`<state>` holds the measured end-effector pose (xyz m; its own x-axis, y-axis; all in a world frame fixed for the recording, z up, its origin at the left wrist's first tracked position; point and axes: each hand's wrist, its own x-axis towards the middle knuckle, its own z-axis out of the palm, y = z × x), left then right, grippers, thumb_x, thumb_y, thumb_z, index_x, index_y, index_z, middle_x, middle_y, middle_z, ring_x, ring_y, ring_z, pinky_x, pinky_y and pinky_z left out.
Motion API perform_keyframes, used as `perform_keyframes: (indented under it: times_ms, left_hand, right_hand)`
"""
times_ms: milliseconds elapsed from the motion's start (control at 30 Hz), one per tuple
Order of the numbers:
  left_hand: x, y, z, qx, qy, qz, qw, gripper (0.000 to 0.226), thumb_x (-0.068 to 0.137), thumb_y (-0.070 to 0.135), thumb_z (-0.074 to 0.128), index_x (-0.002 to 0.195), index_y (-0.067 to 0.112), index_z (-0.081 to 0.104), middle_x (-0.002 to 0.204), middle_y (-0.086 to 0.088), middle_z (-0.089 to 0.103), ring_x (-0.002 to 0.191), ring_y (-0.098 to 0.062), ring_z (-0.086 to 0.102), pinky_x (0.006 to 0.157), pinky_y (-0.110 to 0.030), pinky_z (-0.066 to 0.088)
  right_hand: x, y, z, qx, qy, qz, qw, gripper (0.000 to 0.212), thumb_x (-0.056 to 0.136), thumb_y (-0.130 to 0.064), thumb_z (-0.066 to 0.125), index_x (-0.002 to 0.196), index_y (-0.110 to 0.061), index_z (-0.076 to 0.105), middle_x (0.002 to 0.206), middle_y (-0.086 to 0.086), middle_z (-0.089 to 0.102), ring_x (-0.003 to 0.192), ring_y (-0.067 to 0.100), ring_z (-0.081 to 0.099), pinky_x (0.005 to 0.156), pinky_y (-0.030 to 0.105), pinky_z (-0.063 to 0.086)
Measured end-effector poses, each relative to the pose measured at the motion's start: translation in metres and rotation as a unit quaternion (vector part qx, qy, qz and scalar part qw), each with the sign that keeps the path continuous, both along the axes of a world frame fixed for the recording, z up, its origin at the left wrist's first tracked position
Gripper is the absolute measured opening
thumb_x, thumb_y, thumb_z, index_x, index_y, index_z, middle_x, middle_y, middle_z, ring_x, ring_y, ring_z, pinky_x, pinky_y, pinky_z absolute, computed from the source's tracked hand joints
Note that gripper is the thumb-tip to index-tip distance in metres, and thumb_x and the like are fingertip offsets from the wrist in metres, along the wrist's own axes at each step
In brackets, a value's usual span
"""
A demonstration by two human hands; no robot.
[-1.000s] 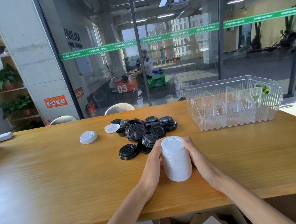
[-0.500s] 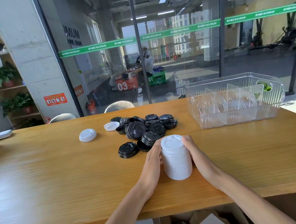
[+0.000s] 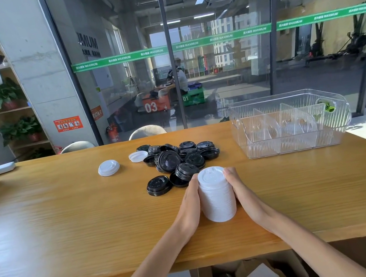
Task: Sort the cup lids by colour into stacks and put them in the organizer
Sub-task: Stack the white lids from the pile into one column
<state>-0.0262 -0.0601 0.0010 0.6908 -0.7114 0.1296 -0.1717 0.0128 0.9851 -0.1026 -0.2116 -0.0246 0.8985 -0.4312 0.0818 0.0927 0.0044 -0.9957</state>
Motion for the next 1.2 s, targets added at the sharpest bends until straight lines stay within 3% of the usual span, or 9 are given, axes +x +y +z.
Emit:
perform_keyframes:
  times_ms: [233, 333, 400, 533, 667, 767, 867, 1033, 1200]
  left_hand:
    - [0.004, 0.007, 0.001, -0.059, 0.019, 0.033, 0.998, 0.050, 0.116, 0.051, 0.029, 0.135, 0.037, 0.072, 0.136, 0.016, 0.073, 0.130, -0.002, 0.063, 0.119, -0.039, 0.042]
    - [0.014, 0.013, 0.008, -0.094, 0.003, 0.065, 0.993, 0.046, 0.117, 0.045, 0.034, 0.134, 0.026, 0.072, 0.129, 0.007, 0.077, 0.124, -0.009, 0.069, 0.115, -0.040, 0.048]
    - [0.030, 0.021, 0.013, -0.096, -0.034, 0.091, 0.991, 0.039, 0.115, 0.042, 0.042, 0.130, 0.026, 0.074, 0.125, 0.006, 0.078, 0.120, -0.011, 0.071, 0.110, -0.040, 0.052]
    - [0.080, 0.046, 0.021, -0.084, -0.107, 0.151, 0.979, 0.028, 0.113, 0.040, 0.051, 0.118, 0.030, 0.076, 0.116, 0.005, 0.079, 0.111, -0.012, 0.074, 0.099, -0.041, 0.056]
    - [0.140, 0.070, 0.022, -0.044, -0.169, 0.225, 0.958, 0.029, 0.103, 0.052, 0.057, 0.106, 0.030, 0.075, 0.105, 0.008, 0.080, 0.098, -0.010, 0.075, 0.090, -0.043, 0.060]
    - [0.183, 0.088, 0.018, 0.033, -0.223, 0.287, 0.931, 0.024, 0.101, 0.050, 0.059, 0.101, 0.030, 0.072, 0.098, 0.010, 0.077, 0.097, -0.010, 0.072, 0.091, -0.046, 0.060]
    - [0.216, 0.101, 0.015, 0.139, -0.296, 0.326, 0.887, 0.013, 0.104, 0.037, 0.062, 0.109, 0.027, 0.070, 0.115, 0.009, 0.071, 0.105, -0.015, 0.069, 0.083, -0.040, 0.055]
    - [0.254, 0.109, 0.015, 0.314, -0.322, 0.351, 0.822, 0.050, 0.099, 0.033, 0.072, 0.143, 0.015, 0.056, 0.145, -0.015, 0.052, 0.129, -0.038, 0.053, 0.097, -0.048, 0.048]
    - [0.276, 0.107, 0.016, 0.336, -0.259, 0.381, 0.822, 0.089, 0.094, 0.045, 0.078, 0.161, 0.005, 0.036, 0.157, -0.023, 0.042, 0.144, -0.043, 0.042, 0.115, -0.053, 0.041]
  right_hand:
    - [-0.004, 0.005, 0.006, -0.019, 0.004, -0.032, 0.999, 0.110, 0.073, -0.103, 0.047, 0.160, -0.037, 0.042, 0.164, -0.009, 0.045, 0.144, 0.003, 0.040, 0.107, 0.024, 0.038]
    - [-0.009, 0.000, 0.010, -0.045, -0.006, -0.024, 0.999, 0.096, 0.079, -0.102, 0.040, 0.147, -0.036, 0.056, 0.152, -0.008, 0.059, 0.144, 0.011, 0.050, 0.121, 0.047, 0.039]
    - [-0.017, -0.001, 0.012, -0.067, -0.006, -0.008, 0.998, 0.077, 0.086, -0.098, 0.035, 0.139, -0.047, 0.057, 0.143, -0.017, 0.063, 0.139, 0.005, 0.054, 0.121, 0.049, 0.038]
    - [-0.028, 0.009, 0.018, -0.124, -0.011, 0.029, 0.992, 0.068, 0.078, -0.084, 0.075, 0.135, -0.057, 0.049, 0.134, -0.022, 0.065, 0.123, -0.002, 0.062, 0.095, 0.025, 0.052]
    - [-0.032, 0.014, 0.018, -0.185, -0.028, 0.051, 0.981, 0.078, 0.080, -0.044, 0.093, 0.141, -0.046, 0.044, 0.132, -0.017, 0.065, 0.124, 0.007, 0.064, 0.097, 0.024, 0.054]
    - [-0.033, 0.014, 0.019, -0.209, -0.034, 0.046, 0.976, 0.077, 0.084, -0.037, 0.091, 0.144, -0.042, 0.042, 0.135, -0.015, 0.065, 0.127, 0.009, 0.063, 0.103, 0.029, 0.050]
    - [-0.032, 0.015, 0.019, -0.225, -0.035, 0.045, 0.973, 0.076, 0.086, -0.037, 0.090, 0.145, -0.042, 0.042, 0.135, -0.015, 0.065, 0.127, 0.009, 0.062, 0.105, 0.031, 0.050]
    - [-0.031, 0.014, 0.019, -0.230, -0.037, 0.047, 0.971, 0.078, 0.084, -0.045, 0.090, 0.145, -0.044, 0.042, 0.136, -0.016, 0.065, 0.128, 0.009, 0.062, 0.101, 0.021, 0.051]
    - [-0.030, 0.014, 0.019, -0.234, -0.041, 0.048, 0.970, 0.077, 0.085, -0.046, 0.090, 0.144, -0.045, 0.041, 0.136, -0.016, 0.065, 0.128, 0.008, 0.063, 0.101, 0.023, 0.050]
